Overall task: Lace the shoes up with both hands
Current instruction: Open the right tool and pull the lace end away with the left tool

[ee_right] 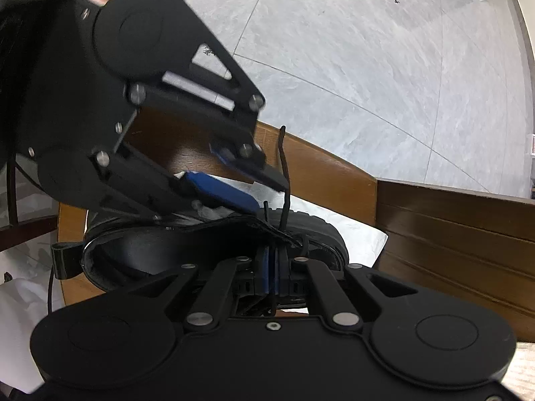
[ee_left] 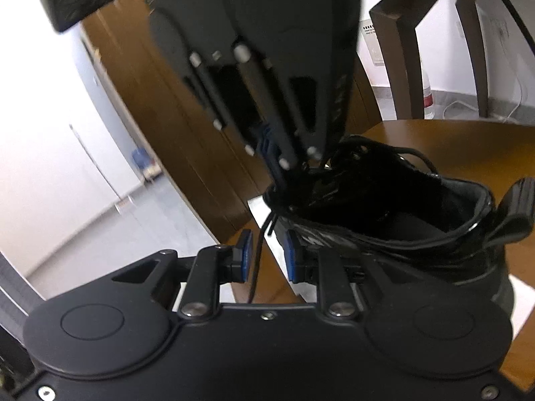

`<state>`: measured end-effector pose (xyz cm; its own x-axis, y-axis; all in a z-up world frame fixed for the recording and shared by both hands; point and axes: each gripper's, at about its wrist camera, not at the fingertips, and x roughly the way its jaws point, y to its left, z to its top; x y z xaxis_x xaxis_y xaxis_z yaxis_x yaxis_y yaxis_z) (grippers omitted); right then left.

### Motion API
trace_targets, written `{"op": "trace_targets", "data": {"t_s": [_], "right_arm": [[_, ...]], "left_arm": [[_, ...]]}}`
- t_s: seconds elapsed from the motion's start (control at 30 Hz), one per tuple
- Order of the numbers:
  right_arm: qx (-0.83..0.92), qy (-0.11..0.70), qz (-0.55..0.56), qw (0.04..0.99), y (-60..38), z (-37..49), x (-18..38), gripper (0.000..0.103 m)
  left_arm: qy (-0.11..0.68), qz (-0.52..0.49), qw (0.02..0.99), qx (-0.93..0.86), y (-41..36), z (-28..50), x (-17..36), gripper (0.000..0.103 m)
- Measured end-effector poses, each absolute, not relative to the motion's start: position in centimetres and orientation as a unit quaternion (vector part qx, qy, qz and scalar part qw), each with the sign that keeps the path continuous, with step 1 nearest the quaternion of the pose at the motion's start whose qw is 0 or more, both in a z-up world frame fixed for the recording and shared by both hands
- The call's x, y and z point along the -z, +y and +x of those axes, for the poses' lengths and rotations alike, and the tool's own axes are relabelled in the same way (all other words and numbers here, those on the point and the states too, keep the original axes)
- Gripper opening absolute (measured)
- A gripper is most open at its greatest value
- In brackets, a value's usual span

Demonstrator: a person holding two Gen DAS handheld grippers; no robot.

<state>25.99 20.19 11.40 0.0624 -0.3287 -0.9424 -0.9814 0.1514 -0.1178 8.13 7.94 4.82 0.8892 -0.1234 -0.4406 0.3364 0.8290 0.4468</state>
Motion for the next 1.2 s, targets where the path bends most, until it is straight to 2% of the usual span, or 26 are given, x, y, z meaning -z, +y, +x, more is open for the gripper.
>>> {"op": "trace_targets", "data": {"t_s": [0.2,0.23,0.3,0.47,0.53,0.6,0.67,0.83,0.97,1.1,1.2], "right_arm": [[-0.343,0.592,-0.553,0.475,20.2,26.0,-11.3,0.003],[-0.342,0.593,-0.553,0.476,20.3,26.0,-11.3,0.003],[-0.342,0.592,-0.552,0.477,20.3,26.0,-11.2,0.003],[-0.334,0.592,-0.553,0.482,20.2,26.0,-11.1,0.006],[-0.326,0.595,-0.555,0.481,20.1,26.1,-11.2,0.017],[-0.321,0.592,-0.557,0.486,19.9,26.1,-11.7,0.042],[-0.313,0.586,-0.555,0.501,19.7,26.5,-12.9,0.052],[-0.277,0.582,-0.533,0.549,19.2,28.4,-15.5,0.052],[-0.245,0.572,-0.514,0.591,19.1,30.3,-16.9,0.052],[-0.219,0.554,-0.502,0.627,19.3,31.7,-17.6,0.052],[-0.222,0.550,-0.492,0.637,19.5,32.3,-17.4,0.052]], "left_arm": [[0.180,0.303,0.928,0.119,7.3,7.8,-4.4,0.019],[0.178,0.307,0.926,0.126,7.3,7.8,-4.4,0.012],[0.181,0.309,0.923,0.139,7.2,7.9,-4.3,0.005],[0.199,0.275,0.931,0.137,7.7,8.5,-4.8,0.003],[0.215,0.251,0.935,0.132,8.4,9.1,-4.9,0.003],[0.227,0.232,0.937,0.127,9.1,9.4,-4.9,0.003],[0.244,0.207,0.940,0.116,10.0,9.8,-5.0,0.003],[0.345,0.097,0.932,0.053,14.1,11.6,-4.4,0.004],[0.403,-0.069,0.912,-0.024,19.6,12.1,-3.0,0.004],[0.421,-0.096,0.899,-0.064,21.8,11.7,-2.0,0.004],[0.451,-0.077,0.886,-0.079,21.7,9.9,-0.9,0.004]]}}
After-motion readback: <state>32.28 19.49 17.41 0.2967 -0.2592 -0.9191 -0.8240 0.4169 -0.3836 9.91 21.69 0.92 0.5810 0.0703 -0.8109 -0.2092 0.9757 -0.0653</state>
